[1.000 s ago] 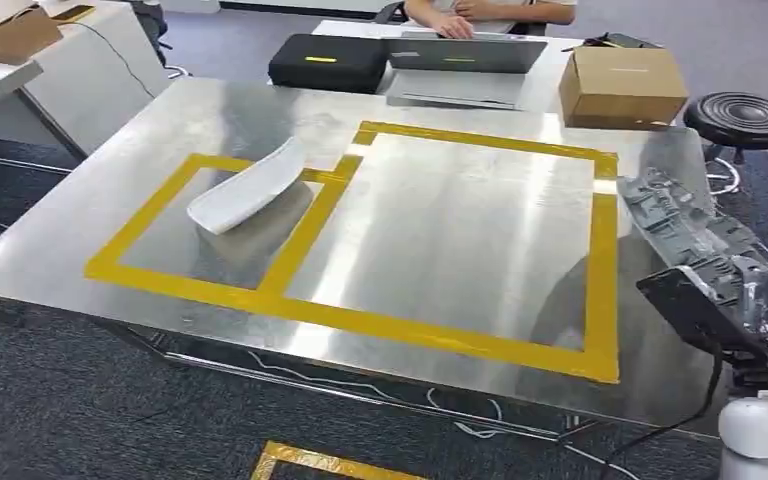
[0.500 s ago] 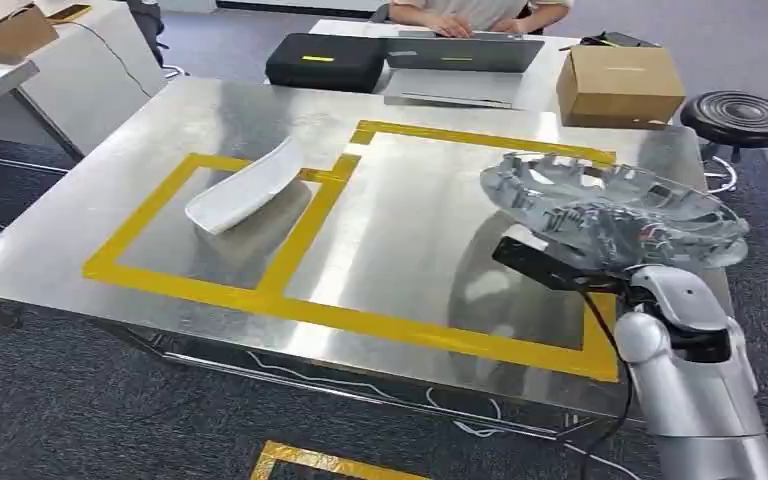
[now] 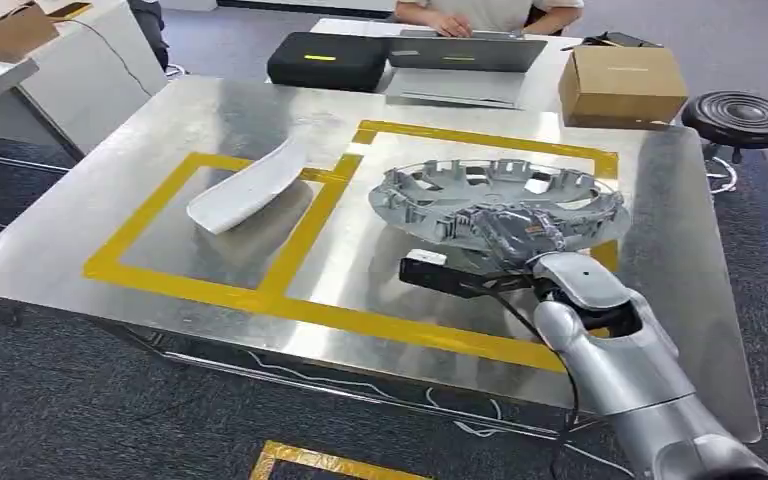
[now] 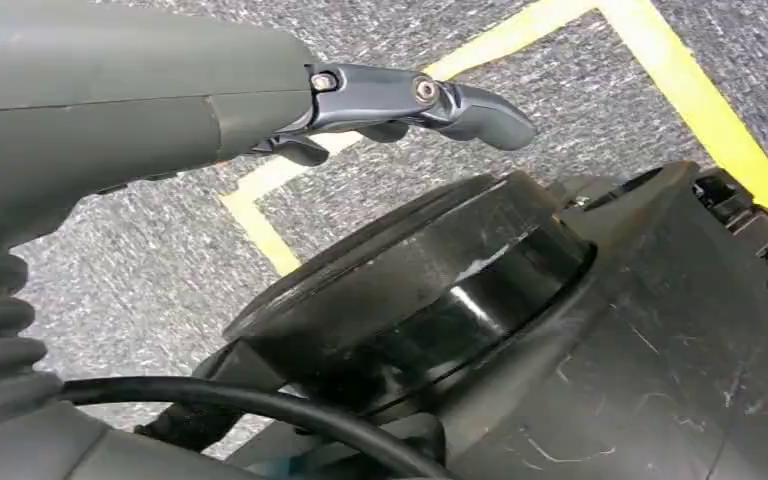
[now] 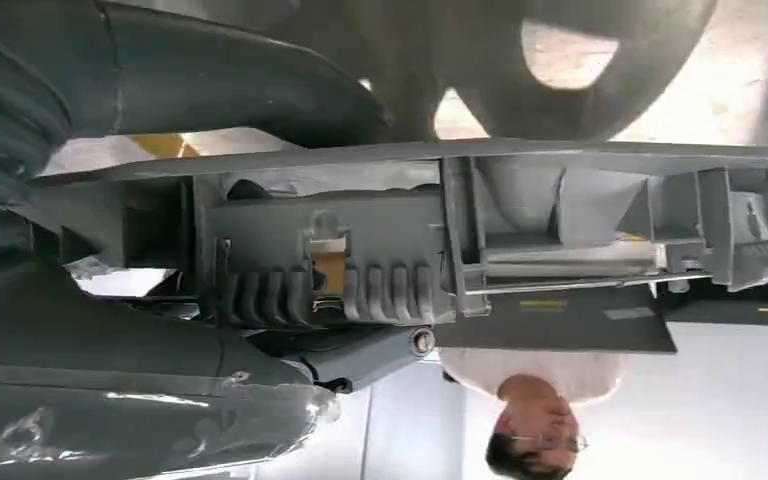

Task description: Take the parts from the cabinet and place them on the table.

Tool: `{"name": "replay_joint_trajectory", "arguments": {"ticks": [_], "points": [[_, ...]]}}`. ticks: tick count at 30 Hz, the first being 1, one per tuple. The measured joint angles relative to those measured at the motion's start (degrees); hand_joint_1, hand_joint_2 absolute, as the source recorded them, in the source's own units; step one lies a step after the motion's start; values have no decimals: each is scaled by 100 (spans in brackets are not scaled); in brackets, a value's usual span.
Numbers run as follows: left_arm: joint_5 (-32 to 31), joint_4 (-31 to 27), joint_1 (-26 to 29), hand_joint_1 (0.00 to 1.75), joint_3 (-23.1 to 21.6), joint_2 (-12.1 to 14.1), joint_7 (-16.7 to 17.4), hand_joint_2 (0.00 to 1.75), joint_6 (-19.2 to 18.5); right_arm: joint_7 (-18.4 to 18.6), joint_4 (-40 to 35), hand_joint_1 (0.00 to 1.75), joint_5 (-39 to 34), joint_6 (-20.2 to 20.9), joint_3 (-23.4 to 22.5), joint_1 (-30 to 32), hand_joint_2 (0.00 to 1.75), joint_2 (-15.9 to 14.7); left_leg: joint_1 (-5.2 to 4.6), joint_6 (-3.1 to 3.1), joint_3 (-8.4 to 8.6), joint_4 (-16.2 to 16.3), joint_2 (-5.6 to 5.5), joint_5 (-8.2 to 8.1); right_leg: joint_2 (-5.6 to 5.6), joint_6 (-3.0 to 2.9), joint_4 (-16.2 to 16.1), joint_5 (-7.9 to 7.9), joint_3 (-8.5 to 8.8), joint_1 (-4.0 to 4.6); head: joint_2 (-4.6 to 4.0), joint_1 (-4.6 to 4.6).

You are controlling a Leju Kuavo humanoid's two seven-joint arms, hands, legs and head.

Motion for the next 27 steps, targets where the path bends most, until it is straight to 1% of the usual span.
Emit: {"name": "replay_joint_trajectory", "arguments": {"ticks": [5,13,21,27], "points": [[-26,0,1,0,7,15,9,175,0,15,142,175,-109,-17,120,-58,175,41,0,0,-2,0,-1,0,-1,0,-4,0,1,0,0,0],[-68,0,1,0,26,33,72,175,-15,68,299,175,-230,-66,170,-118,175,44,0,1,-1,0,-1,0,-1,6,-13,4,5,0,0,0],[-155,0,11,0,55,70,9,175,-83,42,509,175,-328,0,236,-289,175,44,0,5,0,0,-1,3,-1,6,-15,5,7,1,0,0],[-300,0,4,0,105,79,-103,175,-247,9,686,175,-352,4,339,-399,175,44,0,5,0,0,-1,3,0,6,-15,6,8,1,0,2]]}}
